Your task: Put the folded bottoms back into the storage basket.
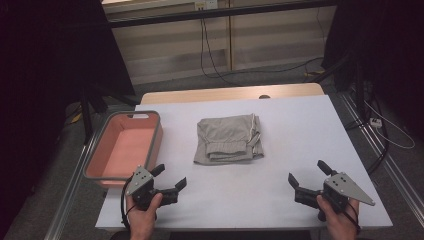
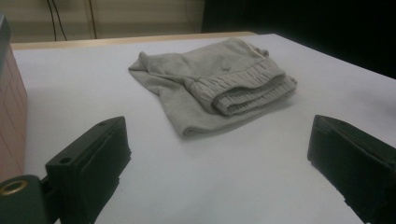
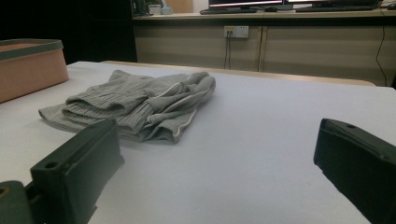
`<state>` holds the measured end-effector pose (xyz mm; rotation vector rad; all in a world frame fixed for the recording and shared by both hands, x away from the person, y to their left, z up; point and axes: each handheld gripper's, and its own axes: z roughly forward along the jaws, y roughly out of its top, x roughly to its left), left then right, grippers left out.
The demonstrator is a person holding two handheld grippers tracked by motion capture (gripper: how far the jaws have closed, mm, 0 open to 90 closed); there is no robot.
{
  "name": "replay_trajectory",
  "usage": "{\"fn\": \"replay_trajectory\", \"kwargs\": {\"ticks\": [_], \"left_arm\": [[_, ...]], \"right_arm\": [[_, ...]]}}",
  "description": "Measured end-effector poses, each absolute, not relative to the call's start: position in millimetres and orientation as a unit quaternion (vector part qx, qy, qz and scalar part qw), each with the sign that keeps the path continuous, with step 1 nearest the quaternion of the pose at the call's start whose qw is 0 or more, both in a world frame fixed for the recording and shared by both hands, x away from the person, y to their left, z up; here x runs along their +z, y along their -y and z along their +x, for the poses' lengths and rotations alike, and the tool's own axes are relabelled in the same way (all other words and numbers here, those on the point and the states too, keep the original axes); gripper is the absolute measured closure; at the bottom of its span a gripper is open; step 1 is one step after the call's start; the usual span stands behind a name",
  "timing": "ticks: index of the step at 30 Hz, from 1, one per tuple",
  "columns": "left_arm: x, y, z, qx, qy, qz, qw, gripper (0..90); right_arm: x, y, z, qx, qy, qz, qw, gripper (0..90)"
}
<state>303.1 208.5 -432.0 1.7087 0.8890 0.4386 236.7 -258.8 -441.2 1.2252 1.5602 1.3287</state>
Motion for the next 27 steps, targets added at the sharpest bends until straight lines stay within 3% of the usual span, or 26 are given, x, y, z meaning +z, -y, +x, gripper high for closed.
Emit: {"fn": "replay_trajectory", "kwargs": {"ticks": [27], "left_arm": [[-417.3, -189.3, 348.8, 0.171, -0.389, 0.728, 0.538, 5.8]], "right_arm": [[-445.6, 258.3, 244.0, 0.517, -0.614, 0.484, 0.348, 1.2]]}}
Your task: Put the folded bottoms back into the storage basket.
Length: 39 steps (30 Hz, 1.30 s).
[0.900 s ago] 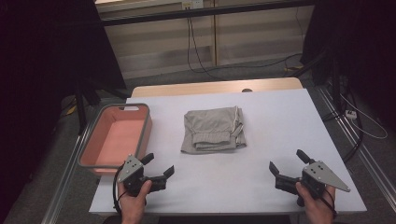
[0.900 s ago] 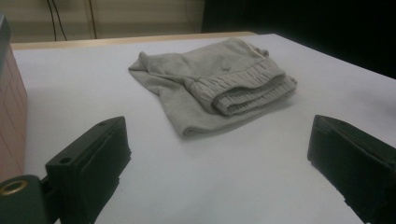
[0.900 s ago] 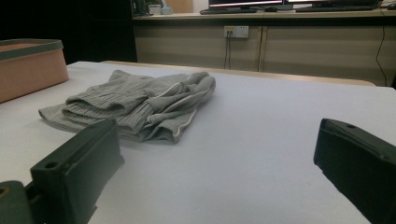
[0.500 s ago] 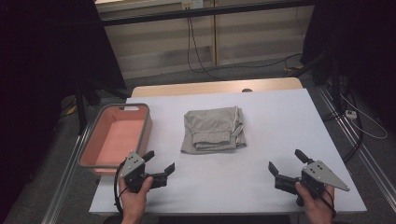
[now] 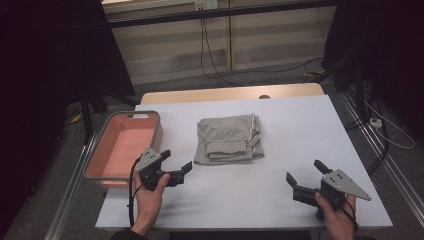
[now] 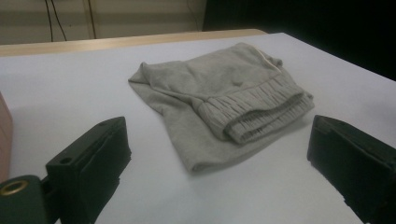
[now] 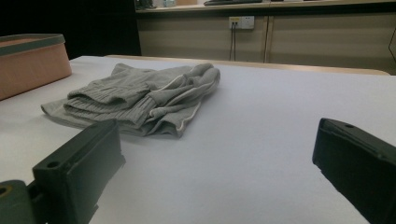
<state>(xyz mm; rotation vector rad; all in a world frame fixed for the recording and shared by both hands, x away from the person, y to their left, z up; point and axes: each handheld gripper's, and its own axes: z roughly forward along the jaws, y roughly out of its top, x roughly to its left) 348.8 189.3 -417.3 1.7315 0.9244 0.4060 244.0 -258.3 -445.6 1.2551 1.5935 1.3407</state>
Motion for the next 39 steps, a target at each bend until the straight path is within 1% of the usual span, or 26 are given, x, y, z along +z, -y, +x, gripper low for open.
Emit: {"fn": "replay_trajectory", "kwargs": {"ticks": [3, 5, 8, 13, 20, 26, 28, 29, 34, 35, 36, 37, 38, 39], "left_arm": [[-414.9, -184.9, 358.8, 0.165, -0.396, 0.727, 0.536, 5.7], [-414.8, -179.7, 363.0, 0.175, -0.386, 0.736, 0.528, 5.0], [-415.3, -175.3, 368.5, 0.167, -0.379, 0.742, 0.527, 4.6], [-409.5, -166.6, 388.4, 0.139, -0.389, 0.744, 0.526, 4.6], [-403.7, -157.0, 404.1, 0.132, -0.392, 0.747, 0.521, 5.2], [-401.7, -151.8, 423.3, 0.120, -0.409, 0.745, 0.513, 5.2], [-401.4, -149.4, 430.9, 0.116, -0.421, 0.744, 0.505, 5.1], [-401.4, -146.0, 438.5, 0.116, -0.428, 0.749, 0.492, 5.1], [-401.5, -137.4, 452.2, 0.110, -0.439, 0.759, 0.468, 9.8], [-402.7, -133.9, 457.8, 0.086, -0.453, 0.759, 0.460, 10.2], [-402.7, -133.9, 457.8, 0.086, -0.453, 0.759, 0.460, 8.8], [-404.6, -131.1, 462.4, 0.069, -0.457, 0.763, 0.452, 7.5], [-404.6, -131.1, 462.4, 0.069, -0.457, 0.763, 0.452, 8.2], [-405.9, -128.3, 465.1, 0.080, -0.462, 0.769, 0.435, 9.1]], "right_arm": [[-445.5, 258.6, 243.3, 0.517, -0.615, 0.484, 0.347, 1.2], [-445.6, 258.3, 243.7, 0.516, -0.616, 0.484, 0.345, 1.2], [-446.4, 257.5, 244.7, 0.514, -0.619, 0.484, 0.343, 1.2], [-447.0, 257.1, 246.3, 0.512, -0.622, 0.484, 0.342, 1.2], [-446.1, 255.2, 246.0, 0.512, -0.623, 0.484, 0.340, 1.2], [-445.8, 252.8, 248.3, 0.513, -0.626, 0.479, 0.339, 1.2], [-445.9, 251.8, 248.9, 0.513, -0.628, 0.478, 0.338, 1.2], [-446.0, 251.8, 248.6, 0.513, -0.629, 0.476, 0.338, 1.2], [-446.1, 251.9, 248.7, 0.514, -0.631, 0.474, 0.336, 1.2], [-446.0, 251.9, 248.6, 0.515, -0.630, 0.474, 0.337, 1.2], [-445.8, 251.9, 248.3, 0.515, -0.630, 0.474, 0.337, 1.2], [-445.8, 252.1, 248.2, 0.515, -0.629, 0.474, 0.338, 1.2], [-445.8, 252.1, 248.2, 0.515, -0.629, 0.474, 0.338, 1.2], [-446.0, 252.3, 248.4, 0.515, -0.629, 0.475, 0.337, 1.2]]}}
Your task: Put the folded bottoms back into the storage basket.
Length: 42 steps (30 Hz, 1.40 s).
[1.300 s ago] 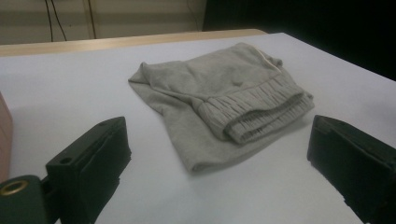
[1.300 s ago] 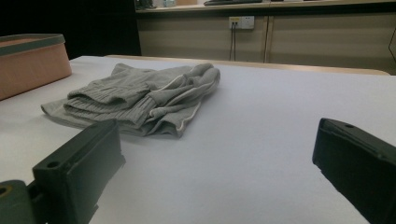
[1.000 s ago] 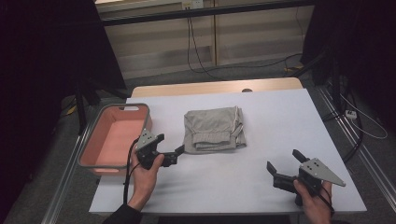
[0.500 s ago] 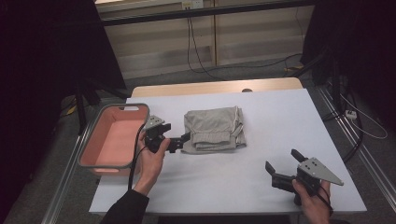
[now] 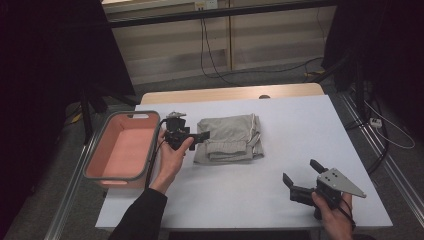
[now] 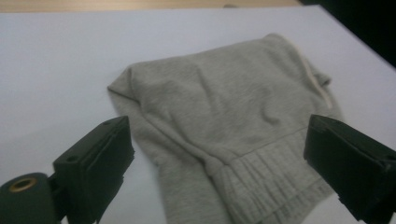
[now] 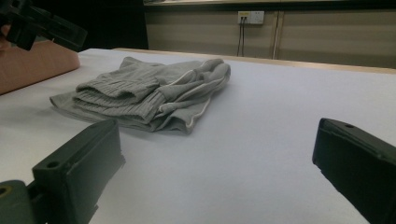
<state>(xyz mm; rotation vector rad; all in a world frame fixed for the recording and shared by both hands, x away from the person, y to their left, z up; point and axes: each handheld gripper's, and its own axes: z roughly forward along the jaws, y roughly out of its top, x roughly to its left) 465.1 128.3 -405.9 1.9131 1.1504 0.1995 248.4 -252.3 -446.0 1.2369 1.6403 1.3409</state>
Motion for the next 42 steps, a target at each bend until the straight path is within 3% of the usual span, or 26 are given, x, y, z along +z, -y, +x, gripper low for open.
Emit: {"fn": "replay_trajectory", "kwargs": {"ticks": [12, 15, 19, 33, 40, 42], "left_arm": [[-419.5, -118.9, 490.8, -0.002, -0.502, 0.769, 0.395, 14.7], [-422.5, -115.6, 494.4, 0.020, -0.509, 0.773, 0.378, 12.3], [-428.9, -116.3, 500.0, 0.009, -0.511, 0.771, 0.382, 12.0], [-448.5, -109.9, 506.4, 0.017, -0.533, 0.767, 0.357, 25.0], [-448.4, -103.3, 505.3, 0.025, -0.545, 0.763, 0.346, 23.3], [-447.2, -103.7, 506.4, -0.005, -0.540, 0.765, 0.350, 26.8]], "right_arm": [[-446.0, 252.5, 248.1, 0.514, -0.631, 0.473, 0.338, 1.1], [-446.8, 252.3, 248.7, 0.512, -0.631, 0.479, 0.332, 1.2], [-447.0, 252.3, 248.8, 0.512, -0.632, 0.479, 0.331, 1.2], [-447.9, 253.3, 248.6, 0.510, -0.633, 0.481, 0.330, 1.2], [-447.9, 252.8, 249.2, 0.507, -0.634, 0.481, 0.330, 1.1], [-448.0, 252.1, 249.5, 0.508, -0.635, 0.480, 0.330, 1.1]]}}
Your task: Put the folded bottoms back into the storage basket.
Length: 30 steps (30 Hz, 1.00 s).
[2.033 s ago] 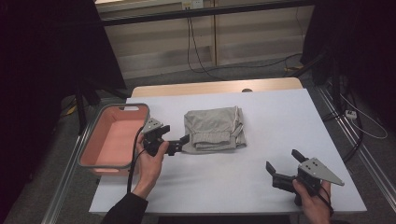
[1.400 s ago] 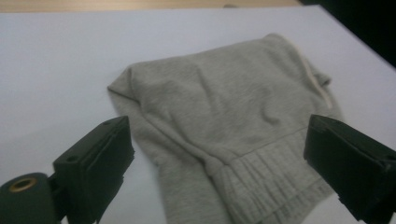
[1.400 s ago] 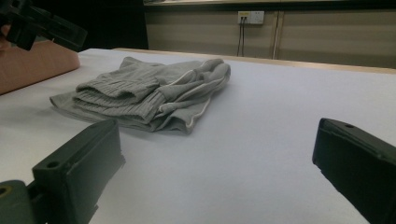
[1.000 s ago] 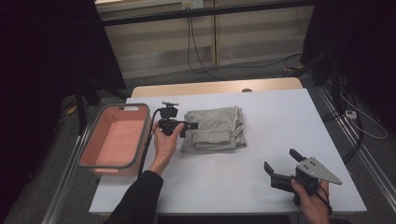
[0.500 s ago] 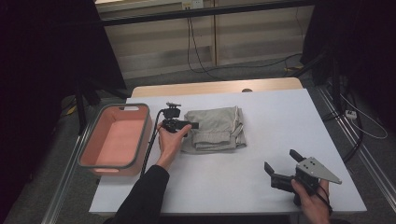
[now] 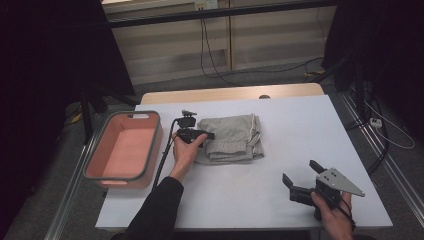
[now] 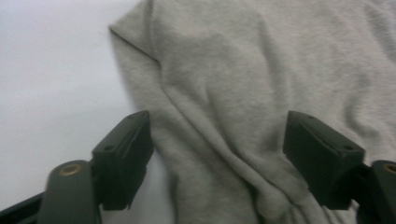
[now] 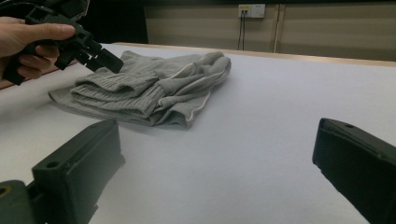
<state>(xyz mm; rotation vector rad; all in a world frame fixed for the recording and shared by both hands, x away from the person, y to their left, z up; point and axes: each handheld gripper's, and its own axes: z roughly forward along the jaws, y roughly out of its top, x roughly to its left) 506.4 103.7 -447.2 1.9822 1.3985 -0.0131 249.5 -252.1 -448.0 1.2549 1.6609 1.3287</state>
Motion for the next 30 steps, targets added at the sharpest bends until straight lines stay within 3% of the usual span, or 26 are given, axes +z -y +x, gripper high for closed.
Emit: {"fn": "replay_trajectory", "kwargs": {"ticks": [5, 8, 12, 14, 19, 20, 30], "left_arm": [[-445.7, -100.5, 505.9, -0.013, -0.540, 0.769, 0.342, 30.1], [-446.2, -101.8, 506.6, -0.041, -0.542, 0.763, 0.349, 46.5], [-446.7, -98.0, 505.3, -0.052, -0.542, 0.763, 0.349, 47.2], [-449.8, -97.8, 505.4, -0.074, -0.537, 0.761, 0.357, 57.7], [-451.9, -95.6, 504.8, -0.085, -0.537, 0.757, 0.362, 68.2], [-452.8, -96.6, 505.1, -0.096, -0.527, 0.761, 0.365, 74.3], [-440.8, -99.5, 500.5, -0.095, -0.509, 0.751, 0.408, 78.8]], "right_arm": [[-448.3, 252.5, 249.9, 0.507, -0.634, 0.482, 0.330, 1.2], [-448.4, 252.3, 249.8, 0.507, -0.635, 0.481, 0.329, 1.2], [-448.5, 252.4, 250.0, 0.506, -0.637, 0.481, 0.328, 1.2], [-448.5, 252.1, 250.4, 0.506, -0.637, 0.481, 0.328, 1.1], [-448.6, 252.0, 250.3, 0.506, -0.636, 0.481, 0.327, 0.9], [-448.6, 252.4, 250.3, 0.507, -0.636, 0.482, 0.328, 0.6], [-448.2, 252.8, 249.1, 0.506, -0.635, 0.483, 0.329, 0.6]]}}
